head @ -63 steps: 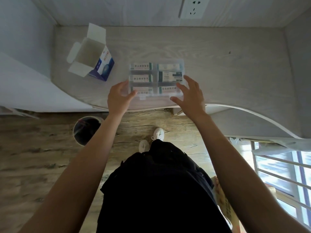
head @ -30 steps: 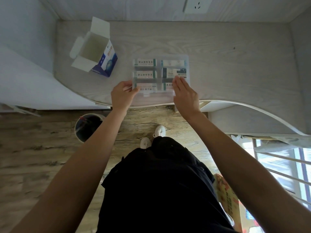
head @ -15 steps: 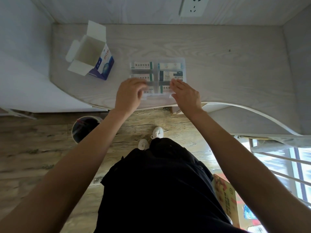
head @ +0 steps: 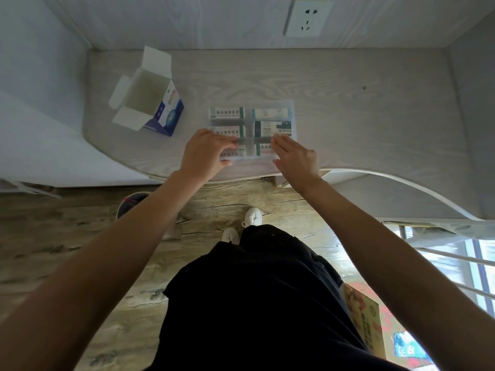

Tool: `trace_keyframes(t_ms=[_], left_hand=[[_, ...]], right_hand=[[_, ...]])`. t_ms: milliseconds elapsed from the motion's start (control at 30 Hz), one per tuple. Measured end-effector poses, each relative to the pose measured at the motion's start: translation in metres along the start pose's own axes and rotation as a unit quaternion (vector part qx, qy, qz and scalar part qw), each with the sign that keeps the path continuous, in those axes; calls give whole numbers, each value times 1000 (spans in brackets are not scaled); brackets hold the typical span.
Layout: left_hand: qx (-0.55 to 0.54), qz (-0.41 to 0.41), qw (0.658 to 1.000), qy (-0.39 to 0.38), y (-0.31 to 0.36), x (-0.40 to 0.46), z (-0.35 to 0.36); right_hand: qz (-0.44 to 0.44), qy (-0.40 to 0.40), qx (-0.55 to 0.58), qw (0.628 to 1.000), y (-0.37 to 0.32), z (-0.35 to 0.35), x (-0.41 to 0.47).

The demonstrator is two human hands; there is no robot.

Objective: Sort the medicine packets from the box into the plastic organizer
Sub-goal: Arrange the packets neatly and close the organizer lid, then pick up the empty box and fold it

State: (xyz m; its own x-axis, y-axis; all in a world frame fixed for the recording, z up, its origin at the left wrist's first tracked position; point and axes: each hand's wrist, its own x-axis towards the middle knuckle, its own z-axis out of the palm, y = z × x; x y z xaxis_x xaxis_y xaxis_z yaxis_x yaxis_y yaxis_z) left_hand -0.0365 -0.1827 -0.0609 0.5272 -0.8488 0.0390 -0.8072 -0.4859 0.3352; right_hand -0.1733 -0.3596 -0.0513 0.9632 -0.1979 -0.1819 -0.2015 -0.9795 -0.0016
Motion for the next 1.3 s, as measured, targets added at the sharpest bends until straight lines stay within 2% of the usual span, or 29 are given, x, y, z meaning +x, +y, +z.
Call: trace_keyframes(t_ms=[67, 233, 333, 467, 533, 567, 633, 700, 767, 833, 867, 1000, 1100, 1200, 1300], left_hand=[[7, 6, 1000, 5, 0, -1, 2], [60, 43, 996, 42, 2, -7, 11], [91, 44, 992, 72, 5, -14, 18], [80, 37, 996, 29, 0, -9, 6], [47, 51, 997, 25, 0, -7, -4], [31, 51, 997, 55, -3, -10, -11], [8, 15, 985, 169, -10, -20, -28], [23, -69, 962, 262, -26, -34, -43], [33, -196, 947, 251, -48, -44, -58], [-19, -332, 926, 177, -71, -46, -64], [-53, -374, 914, 148, -79, -45, -65], [-88, -404, 905, 100, -98, -31, -62], [-103, -401, 901, 132, -95, -28, -60], [-117, -369, 900, 202, -80, -48, -66], [-130, -322, 909, 229, -55, -95, -75]], right_hand=[[-3, 28, 11, 1000, -2, 1, -2], [5, 38, 8, 999, -4, 5, -3], [32, 85, 2, 996, -4, 12, -3], [56, 67, 70, 994, -7, 8, 3], [82, 66, 174, 979, -8, 1, 8], [94, 89, 228, 965, -12, -5, 13], [115, 141, 310, 933, -26, -20, 24], [103, 150, 378, 908, -45, -37, 42], [72, 113, 432, 892, -70, -53, 67], [43, 72, 478, 874, -95, -61, 98], [27, 50, 502, 863, -107, -64, 112], [-8, 23, 532, 846, -138, -63, 159], [21, 18, 585, 810, -147, -57, 168], [13, 58, 557, 829, -151, -60, 143], [-14, 93, 535, 839, -152, -69, 101]])
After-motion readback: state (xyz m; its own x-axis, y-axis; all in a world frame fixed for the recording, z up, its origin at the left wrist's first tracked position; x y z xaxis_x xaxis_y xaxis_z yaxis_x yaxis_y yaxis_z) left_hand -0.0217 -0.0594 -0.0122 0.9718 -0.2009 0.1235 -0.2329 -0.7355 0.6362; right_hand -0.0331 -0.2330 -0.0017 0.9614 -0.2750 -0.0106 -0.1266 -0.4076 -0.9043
